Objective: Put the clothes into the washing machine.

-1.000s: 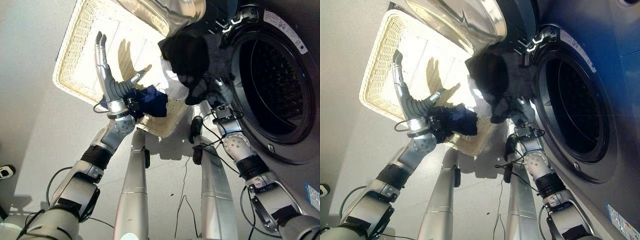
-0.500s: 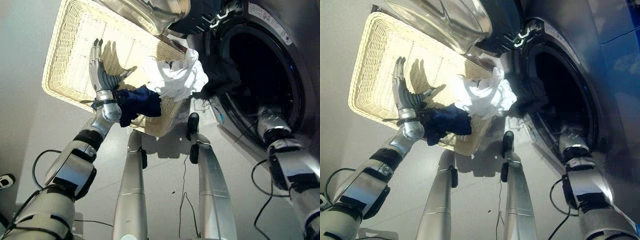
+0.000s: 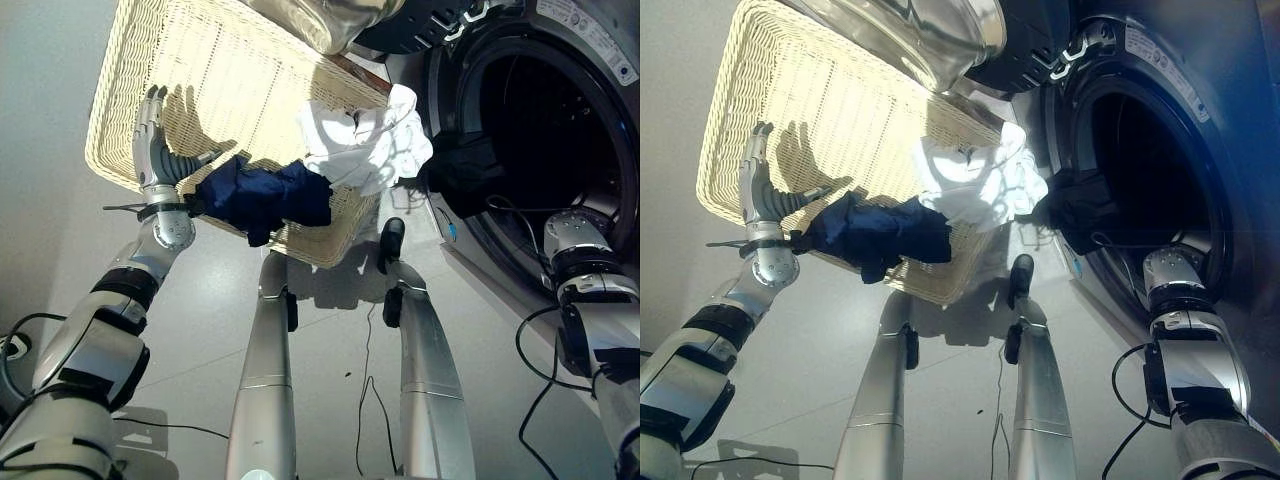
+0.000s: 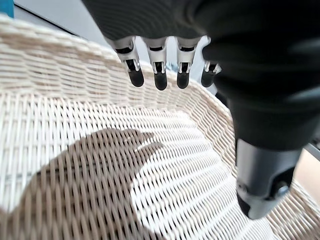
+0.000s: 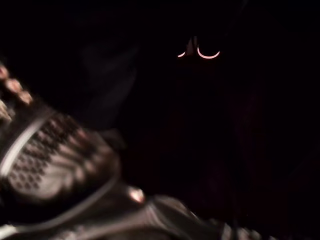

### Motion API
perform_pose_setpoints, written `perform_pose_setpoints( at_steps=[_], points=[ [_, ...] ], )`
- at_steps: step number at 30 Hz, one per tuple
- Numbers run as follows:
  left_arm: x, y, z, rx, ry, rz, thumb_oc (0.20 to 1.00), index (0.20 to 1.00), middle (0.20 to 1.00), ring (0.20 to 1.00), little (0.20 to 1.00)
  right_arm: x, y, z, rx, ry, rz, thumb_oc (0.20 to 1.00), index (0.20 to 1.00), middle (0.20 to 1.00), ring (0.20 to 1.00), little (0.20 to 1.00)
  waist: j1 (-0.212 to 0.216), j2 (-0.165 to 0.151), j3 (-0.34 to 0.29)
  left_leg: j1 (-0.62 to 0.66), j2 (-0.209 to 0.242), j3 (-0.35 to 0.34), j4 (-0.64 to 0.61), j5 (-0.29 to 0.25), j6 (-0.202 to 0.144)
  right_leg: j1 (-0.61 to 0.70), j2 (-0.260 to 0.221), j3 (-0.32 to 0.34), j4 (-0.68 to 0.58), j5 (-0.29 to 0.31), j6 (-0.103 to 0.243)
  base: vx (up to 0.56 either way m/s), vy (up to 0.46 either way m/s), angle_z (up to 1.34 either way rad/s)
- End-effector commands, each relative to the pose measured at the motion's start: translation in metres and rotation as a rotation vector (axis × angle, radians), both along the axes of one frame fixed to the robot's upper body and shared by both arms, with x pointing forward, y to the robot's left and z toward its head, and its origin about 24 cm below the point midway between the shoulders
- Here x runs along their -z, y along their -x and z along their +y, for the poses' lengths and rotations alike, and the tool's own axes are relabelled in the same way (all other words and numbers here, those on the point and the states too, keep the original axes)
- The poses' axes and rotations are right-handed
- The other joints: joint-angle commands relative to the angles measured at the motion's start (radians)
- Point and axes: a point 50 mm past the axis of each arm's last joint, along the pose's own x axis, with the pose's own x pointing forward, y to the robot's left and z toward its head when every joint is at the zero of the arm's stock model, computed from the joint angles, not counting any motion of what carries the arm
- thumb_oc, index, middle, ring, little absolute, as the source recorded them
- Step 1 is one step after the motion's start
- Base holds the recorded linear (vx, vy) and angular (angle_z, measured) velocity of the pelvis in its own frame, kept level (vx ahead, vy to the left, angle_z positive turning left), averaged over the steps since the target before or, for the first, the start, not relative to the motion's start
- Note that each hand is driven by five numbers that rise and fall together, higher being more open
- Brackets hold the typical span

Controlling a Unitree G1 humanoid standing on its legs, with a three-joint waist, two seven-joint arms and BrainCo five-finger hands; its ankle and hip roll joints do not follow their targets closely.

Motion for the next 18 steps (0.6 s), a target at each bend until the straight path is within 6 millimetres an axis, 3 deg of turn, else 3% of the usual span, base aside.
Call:
perform_pose_setpoints(
  at_steps=[1, 6, 12, 15, 18],
  points=[
    [-0.005, -0.005, -0.004, 0.037, -0.018, 0.017, 1.0, 1.0, 1.0, 1.0, 1.0, -0.089, 0.085, -0.084, 0.337, 0.361, -0.019, 1.0, 1.0, 1.0, 1.0, 1.0, -0.037, -0.032, -0.023, 0.038, -0.071, -0.006, 0.101, -0.146, 0.042, 0.109, 0.08, -0.069, -0.186, 0.126, 0.043, 0.02, -0.005, 0.04],
    [-0.004, -0.01, -0.02, 0.084, -0.079, 0.041, 1.0, 1.0, 1.0, 1.0, 1.0, -0.088, 0.076, -0.078, 0.388, 0.332, 0.127, 1.0, 1.0, 1.0, 1.0, 1.0, -0.029, -0.009, -0.023, 0.019, -0.083, -0.005, 0.102, -0.136, 0.048, 0.088, 0.073, -0.073, -0.188, 0.135, 0.041, 0.02, -0.004, 0.05],
    [-0.004, -0.014, -0.035, 0.112, -0.12, 0.05, 1.0, 1.0, 1.0, 1.0, 1.0, -0.102, 0.06, -0.056, 0.526, 0.477, 0.462, 1.0, 1.0, 1.0, 1.0, 1.0, -0.022, 0.006, -0.023, 0.011, -0.089, -0.004, 0.114, -0.148, 0.053, 0.08, 0.069, -0.073, -0.178, 0.125, 0.045, 0.0, -0.002, 0.03],
    [-0.01, -0.014, -0.036, 0.121, -0.109, 0.035, 1.0, 1.0, 1.0, 1.0, 1.0, -0.105, 0.045, -0.043, 0.57, 0.713, 0.709, 1.0, 1.0, 1.0, 1.0, 1.0, -0.021, 0.007, -0.023, 0.001, -0.09, -0.001, 0.12, -0.151, 0.055, 0.072, 0.07, -0.072, -0.173, 0.123, 0.047, 0.0, 0.0, 0.0],
    [-0.017, -0.015, -0.037, 0.12, -0.096, 0.02, 1.0, 1.0, 1.0, 1.0, 1.0, -0.111, 0.033, -0.029, 0.561, 0.872, 0.806, 1.0, 1.0, 1.0, 1.0, 1.0, -0.022, 0.008, -0.023, -0.003, -0.09, 0.002, 0.118, -0.151, 0.058, 0.066, 0.072, -0.073, -0.171, 0.119, 0.046, 0.0, 0.0, 0.0]
  ],
)
